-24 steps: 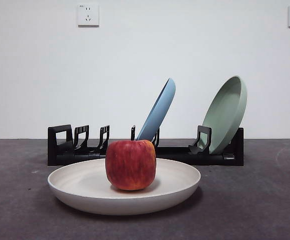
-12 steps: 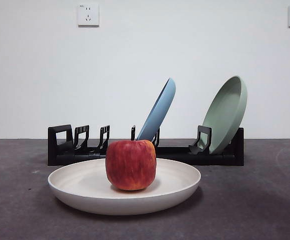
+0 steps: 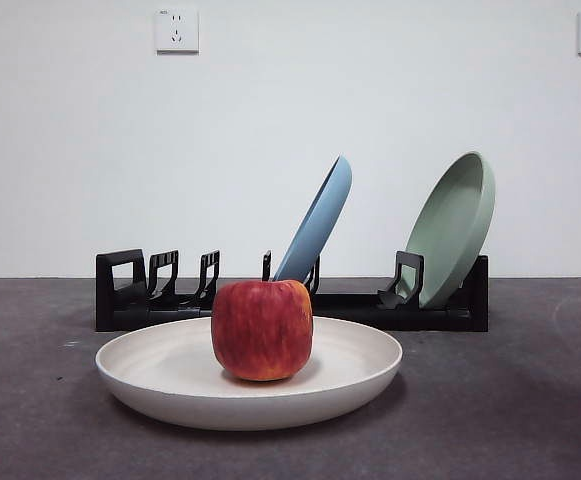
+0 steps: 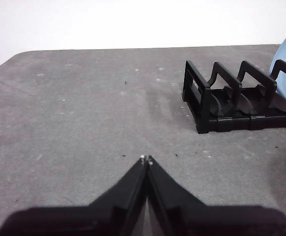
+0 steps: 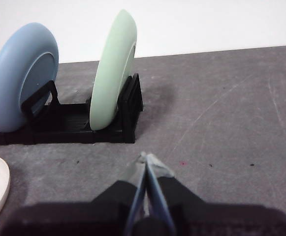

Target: Take the yellow plate from the plate rack,put the plate on the table,take the apple from the table,put the apple in the plate

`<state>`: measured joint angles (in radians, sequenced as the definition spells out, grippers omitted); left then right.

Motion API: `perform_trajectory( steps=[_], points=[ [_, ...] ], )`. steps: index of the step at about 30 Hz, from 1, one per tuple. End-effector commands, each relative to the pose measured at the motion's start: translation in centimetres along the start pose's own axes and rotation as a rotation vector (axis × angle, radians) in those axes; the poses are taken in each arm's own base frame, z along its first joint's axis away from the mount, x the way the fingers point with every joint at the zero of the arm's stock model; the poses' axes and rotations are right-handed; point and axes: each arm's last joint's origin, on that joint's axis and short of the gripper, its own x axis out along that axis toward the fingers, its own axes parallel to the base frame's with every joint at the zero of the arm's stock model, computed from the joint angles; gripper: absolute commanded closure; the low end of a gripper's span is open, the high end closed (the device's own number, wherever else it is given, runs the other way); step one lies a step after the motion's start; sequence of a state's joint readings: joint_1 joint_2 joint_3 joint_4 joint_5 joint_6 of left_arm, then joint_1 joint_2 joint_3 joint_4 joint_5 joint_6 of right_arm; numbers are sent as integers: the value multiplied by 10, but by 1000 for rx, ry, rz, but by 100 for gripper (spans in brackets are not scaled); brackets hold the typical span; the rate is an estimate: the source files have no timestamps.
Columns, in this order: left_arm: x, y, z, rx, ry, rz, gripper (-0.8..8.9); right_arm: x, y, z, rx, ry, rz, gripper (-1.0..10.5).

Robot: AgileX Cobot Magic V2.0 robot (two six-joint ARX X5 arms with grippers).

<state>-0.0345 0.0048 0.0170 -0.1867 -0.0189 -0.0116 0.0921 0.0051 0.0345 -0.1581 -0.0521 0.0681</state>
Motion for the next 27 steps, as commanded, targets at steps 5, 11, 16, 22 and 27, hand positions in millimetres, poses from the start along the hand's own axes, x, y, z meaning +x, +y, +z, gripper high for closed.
perform_trajectory(
  steps=[5, 11, 16, 22, 27],
  points=[
    [1, 0, -4, -6, 11, 5, 817, 2, -1, -11, 81, 48, -4, 946],
    [1, 0, -4, -7, 9, 5, 817, 3, -1, -12, 110, 60, -13, 946],
    [1, 0, -4, -7, 9, 5, 817, 3, -1, -12, 109, 60, -13, 946],
    [1, 0, -4, -7, 9, 5, 817, 3, -1, -12, 110, 60, -13, 946],
    [1, 0, -4, -6, 9, 5, 817, 3, -1, -12, 110, 60, -13, 946]
  ],
)
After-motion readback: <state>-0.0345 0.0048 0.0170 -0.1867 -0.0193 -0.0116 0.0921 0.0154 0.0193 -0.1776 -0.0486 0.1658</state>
